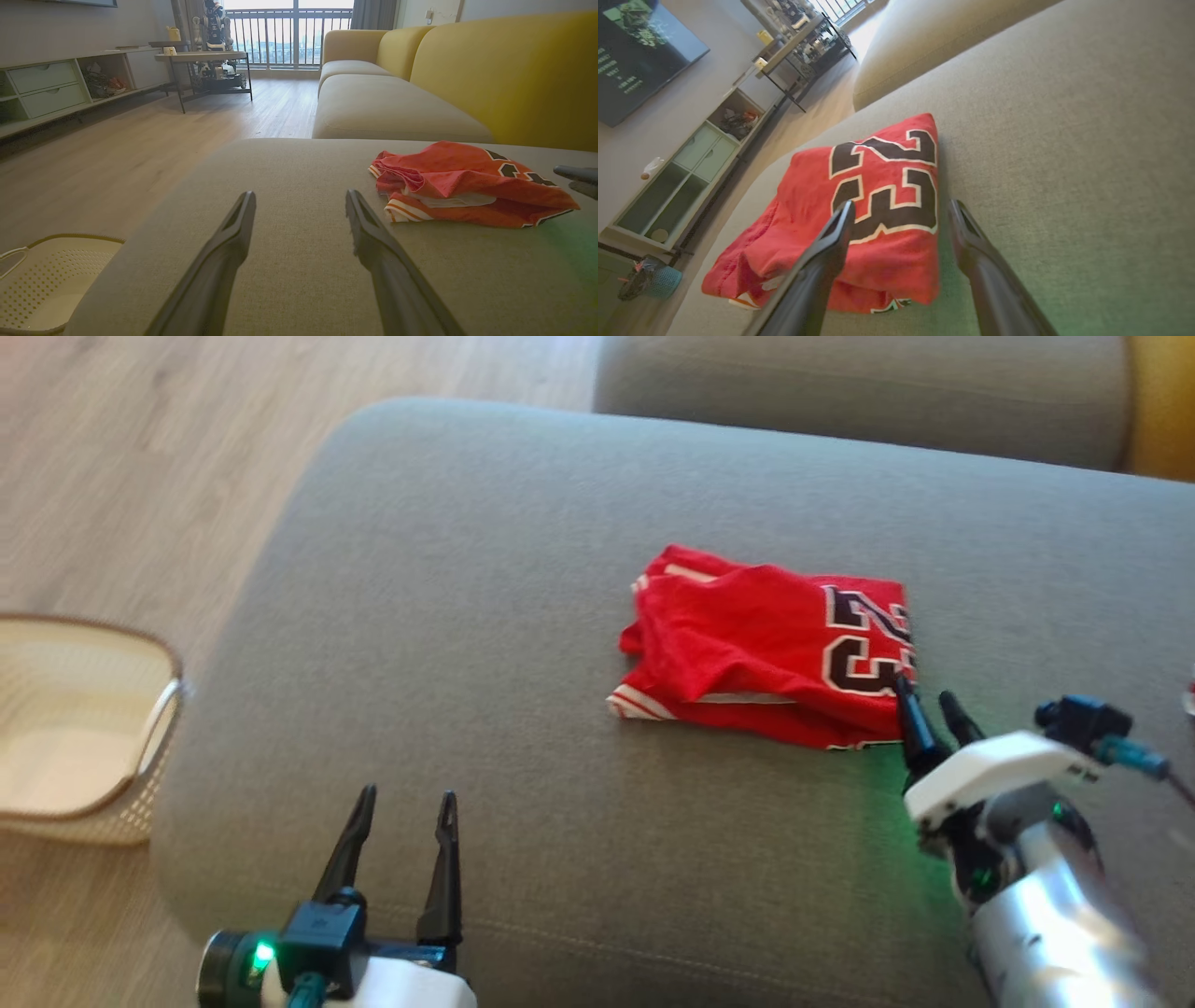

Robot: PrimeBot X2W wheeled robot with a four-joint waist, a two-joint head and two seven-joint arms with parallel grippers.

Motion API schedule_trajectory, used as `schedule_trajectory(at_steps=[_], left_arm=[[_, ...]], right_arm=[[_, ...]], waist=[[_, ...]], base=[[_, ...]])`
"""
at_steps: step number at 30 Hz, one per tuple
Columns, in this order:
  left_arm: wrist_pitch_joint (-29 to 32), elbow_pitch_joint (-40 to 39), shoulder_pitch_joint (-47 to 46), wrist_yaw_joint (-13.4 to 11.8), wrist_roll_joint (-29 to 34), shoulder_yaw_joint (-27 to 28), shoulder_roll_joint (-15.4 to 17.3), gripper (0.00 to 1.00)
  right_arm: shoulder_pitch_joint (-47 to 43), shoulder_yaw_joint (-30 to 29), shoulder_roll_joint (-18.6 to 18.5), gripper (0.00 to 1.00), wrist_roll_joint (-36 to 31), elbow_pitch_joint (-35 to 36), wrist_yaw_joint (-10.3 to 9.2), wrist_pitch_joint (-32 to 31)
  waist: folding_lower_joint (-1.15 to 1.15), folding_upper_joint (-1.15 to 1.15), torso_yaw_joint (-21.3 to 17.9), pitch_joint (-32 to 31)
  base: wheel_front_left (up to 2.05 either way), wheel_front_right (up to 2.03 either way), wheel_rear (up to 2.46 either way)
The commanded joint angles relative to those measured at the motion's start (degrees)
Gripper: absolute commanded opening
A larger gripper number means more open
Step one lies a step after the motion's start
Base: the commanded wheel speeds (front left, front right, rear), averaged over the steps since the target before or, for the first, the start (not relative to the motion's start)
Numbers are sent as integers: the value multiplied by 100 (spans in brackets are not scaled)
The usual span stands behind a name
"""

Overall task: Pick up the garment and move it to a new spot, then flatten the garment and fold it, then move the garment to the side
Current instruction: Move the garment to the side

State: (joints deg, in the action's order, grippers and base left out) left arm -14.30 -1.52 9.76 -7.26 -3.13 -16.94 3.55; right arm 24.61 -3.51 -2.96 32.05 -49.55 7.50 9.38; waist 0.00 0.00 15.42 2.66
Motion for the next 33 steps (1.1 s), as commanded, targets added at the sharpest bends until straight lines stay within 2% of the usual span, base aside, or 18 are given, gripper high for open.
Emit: schedule_trajectory(at_steps=[1,9,13,14,15,18,25,33], left_arm=[[-70,-144,-291,-16,-4,112,-62,100],[-70,-106,-422,-72,-65,-15,-66,100],[-70,-88,-456,-83,-78,-51,-66,100],[-70,-83,-474,-88,-78,-63,-67,100],[-70,-74,-511,-91,-73,-92,-67,100],[-70,-54,-574,-75,-45,-148,-67,100],[-70,-44,-595,-80,25,-125,-67,100],[-70,-75,-532,-21,134,-34,-50,100]], right_arm=[[421,13,-97,100,192,-111,-1,-140],[1144,-266,-412,100,734,-912,-1,-610],[1263,-211,-394,100,846,-1089,-1,-723],[1285,-170,-375,93,883,-1122,-1,-765],[1317,-116,-338,66,975,-1185,-1,-822],[1331,9,-323,0,1025,-1219,-1,-761],[1271,674,-432,0,923,-732,-1,-281],[1263,1278,-897,0,939,124,-1,-253]], waist=[[0,0,196,146],[0,0,403,390],[0,0,399,433],[0,0,390,445],[0,0,369,469],[0,0,360,489],[0,0,203,422],[0,0,-365,290]], base=[[0,0,0],[0,0,0],[0,0,0],[0,0,0],[0,0,0],[0,0,0],[0,0,0],[0,0,0]])
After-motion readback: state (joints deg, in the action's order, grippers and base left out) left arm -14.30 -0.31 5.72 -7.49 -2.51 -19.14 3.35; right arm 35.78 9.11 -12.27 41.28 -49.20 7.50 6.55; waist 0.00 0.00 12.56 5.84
